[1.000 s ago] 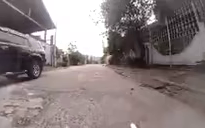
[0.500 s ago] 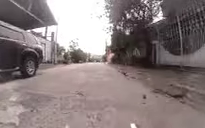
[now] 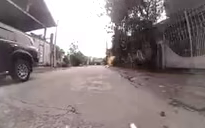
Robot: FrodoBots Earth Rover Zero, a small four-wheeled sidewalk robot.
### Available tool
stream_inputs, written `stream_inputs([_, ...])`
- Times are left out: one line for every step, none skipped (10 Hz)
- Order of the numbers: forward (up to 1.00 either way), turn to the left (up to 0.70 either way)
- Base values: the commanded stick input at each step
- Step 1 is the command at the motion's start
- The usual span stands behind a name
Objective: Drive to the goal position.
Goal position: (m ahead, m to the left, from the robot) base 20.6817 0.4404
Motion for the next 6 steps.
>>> stream_inputs([1.0, 0.0])
stream_inputs([1.0, 0.0])
stream_inputs([1.0, 0.0])
stream_inputs([1.0, 0.0])
stream_inputs([1.0, 0.0])
stream_inputs([1.0, 0.0])
